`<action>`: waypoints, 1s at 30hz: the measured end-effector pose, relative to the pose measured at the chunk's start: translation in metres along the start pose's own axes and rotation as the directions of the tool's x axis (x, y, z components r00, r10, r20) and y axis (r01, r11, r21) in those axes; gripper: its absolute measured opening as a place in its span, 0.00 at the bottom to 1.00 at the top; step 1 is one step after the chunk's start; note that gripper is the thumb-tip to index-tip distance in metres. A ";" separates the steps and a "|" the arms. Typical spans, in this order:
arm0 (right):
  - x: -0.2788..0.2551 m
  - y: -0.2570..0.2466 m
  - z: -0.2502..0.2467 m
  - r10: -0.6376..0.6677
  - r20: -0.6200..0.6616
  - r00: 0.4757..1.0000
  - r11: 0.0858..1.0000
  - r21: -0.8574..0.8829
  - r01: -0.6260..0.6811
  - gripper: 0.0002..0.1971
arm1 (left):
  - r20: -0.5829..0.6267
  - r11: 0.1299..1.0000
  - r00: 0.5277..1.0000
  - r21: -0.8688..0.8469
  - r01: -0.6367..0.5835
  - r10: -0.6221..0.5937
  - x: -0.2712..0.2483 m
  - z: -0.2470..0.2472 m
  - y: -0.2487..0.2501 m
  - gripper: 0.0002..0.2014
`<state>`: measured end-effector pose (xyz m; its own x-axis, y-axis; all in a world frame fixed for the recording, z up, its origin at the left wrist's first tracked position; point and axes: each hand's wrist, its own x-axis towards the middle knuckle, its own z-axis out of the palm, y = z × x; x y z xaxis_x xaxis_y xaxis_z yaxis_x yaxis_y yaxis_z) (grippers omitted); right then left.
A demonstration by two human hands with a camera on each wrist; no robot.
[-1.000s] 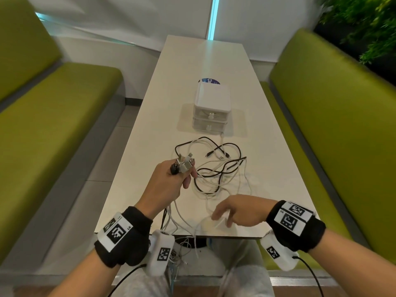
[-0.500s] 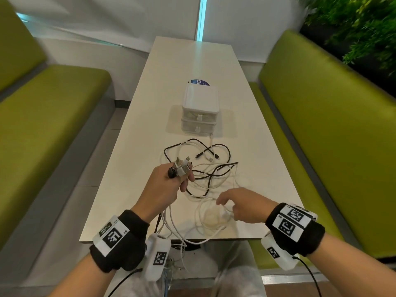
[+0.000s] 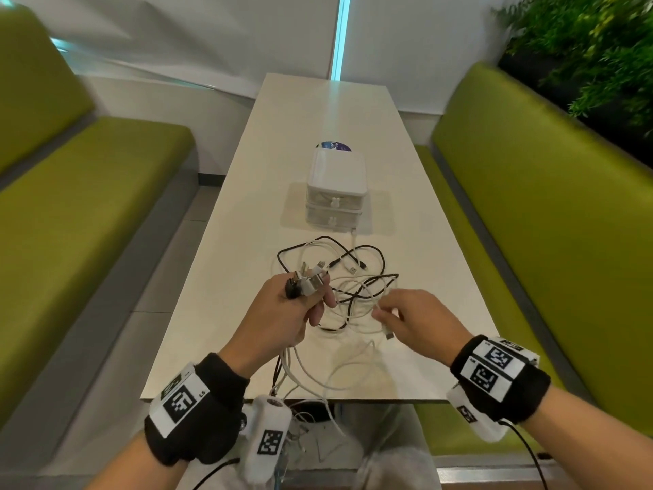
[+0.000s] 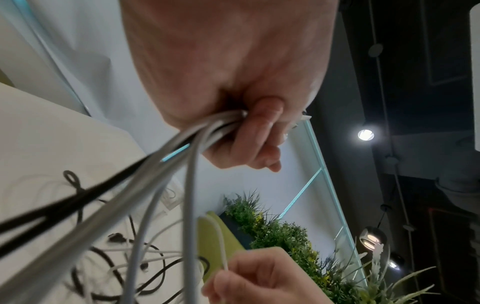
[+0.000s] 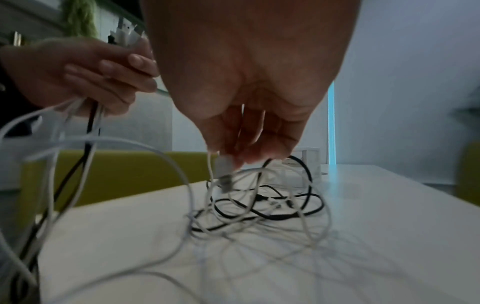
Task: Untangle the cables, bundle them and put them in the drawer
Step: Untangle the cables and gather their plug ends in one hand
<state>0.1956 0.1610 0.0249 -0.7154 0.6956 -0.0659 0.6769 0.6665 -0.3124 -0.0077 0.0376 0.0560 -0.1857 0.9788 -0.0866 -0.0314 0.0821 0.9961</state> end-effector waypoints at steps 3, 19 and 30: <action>-0.001 -0.014 -0.001 0.012 -0.052 0.999 0.980 0.198 -0.001 0.12 | 0.021 0.998 1.000 0.057 -0.021 0.020 -0.004 0.003 0.003 0.19; -0.016 -0.062 -0.040 -0.021 0.176 0.984 0.209 0.963 -0.167 0.11 | 0.059 0.695 0.865 0.569 -0.440 0.499 -0.001 0.029 -0.019 0.45; -0.001 -0.061 -0.036 -0.065 0.097 0.993 0.515 0.856 -0.050 0.09 | 0.030 0.890 0.901 0.145 -0.433 0.433 -0.008 0.030 -0.015 0.22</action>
<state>0.1612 0.1298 0.0782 -0.7716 0.6212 -0.1369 0.2358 0.0795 -0.9685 0.0240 0.0344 0.0425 -0.1514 0.9230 0.3539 0.1951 -0.3230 0.9261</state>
